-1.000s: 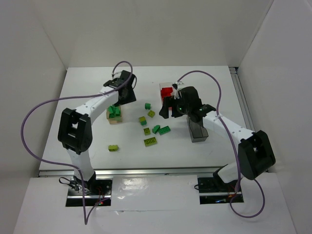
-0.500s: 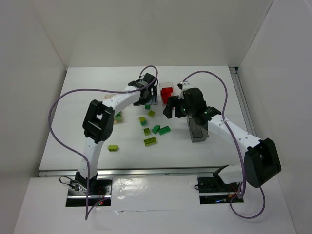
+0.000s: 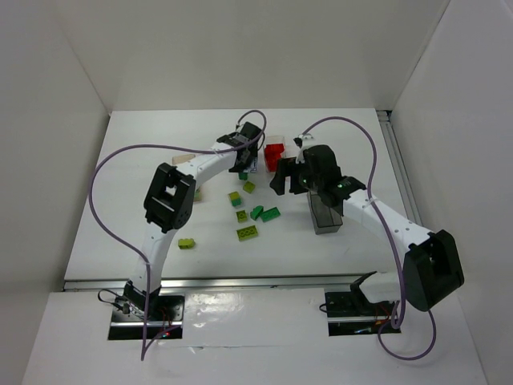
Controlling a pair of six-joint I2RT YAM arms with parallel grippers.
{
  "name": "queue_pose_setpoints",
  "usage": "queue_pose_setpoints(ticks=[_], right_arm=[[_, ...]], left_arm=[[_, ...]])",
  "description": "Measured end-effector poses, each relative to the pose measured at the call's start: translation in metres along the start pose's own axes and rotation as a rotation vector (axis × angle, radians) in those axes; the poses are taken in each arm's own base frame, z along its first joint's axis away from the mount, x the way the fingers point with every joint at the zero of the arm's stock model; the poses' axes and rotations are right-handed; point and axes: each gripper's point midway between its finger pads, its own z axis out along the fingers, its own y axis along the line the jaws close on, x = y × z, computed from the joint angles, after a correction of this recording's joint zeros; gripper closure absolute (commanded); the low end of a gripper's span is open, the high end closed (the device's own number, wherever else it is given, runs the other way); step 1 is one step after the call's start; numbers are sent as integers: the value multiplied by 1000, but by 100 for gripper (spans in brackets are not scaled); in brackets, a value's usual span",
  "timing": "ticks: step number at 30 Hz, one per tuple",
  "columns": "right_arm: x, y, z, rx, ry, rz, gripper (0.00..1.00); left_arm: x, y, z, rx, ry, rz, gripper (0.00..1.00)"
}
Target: Sort the legos into containers by color
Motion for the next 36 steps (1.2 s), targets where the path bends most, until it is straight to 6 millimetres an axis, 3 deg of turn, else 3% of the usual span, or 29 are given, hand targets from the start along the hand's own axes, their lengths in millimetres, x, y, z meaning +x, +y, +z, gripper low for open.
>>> queue_pose_setpoints(ticks=[12, 16, 19, 24, 26, 28, 33, 34, 35, 36], right_arm=[[-1, -3, 0, 11, -2, 3, 12], [0, -3, 0, 11, -1, 3, 12], [0, -3, 0, 10, 0, 3, 12], [0, -2, 0, 7, 2, 3, 12], [0, -2, 0, 5, 2, 3, 12], [1, -2, 0, 2, 4, 3, 12], [1, -1, 1, -6, 8, 4, 12], [2, -1, 2, -6, 11, 4, 12], [3, -1, 2, -7, 14, 5, 12], [4, -1, 3, -8, 18, 5, 12]], left_arm=[[-1, 6, 0, -32, -4, 5, 73], [-6, 22, -19, -73, -16, -12, 74], [-19, 47, -51, -98, -50, -71, 74], [-56, 109, -109, -156, -171, -211, 74], [-65, 133, -121, -185, -205, -269, 74], [-64, 154, -120, -222, -201, -305, 74], [-40, 182, -98, -284, -115, -342, 68], [-36, 187, -92, -291, -97, -349, 59], [-34, 189, -87, -296, -83, -353, 38], [-31, 192, -82, -303, -67, -356, 33]])
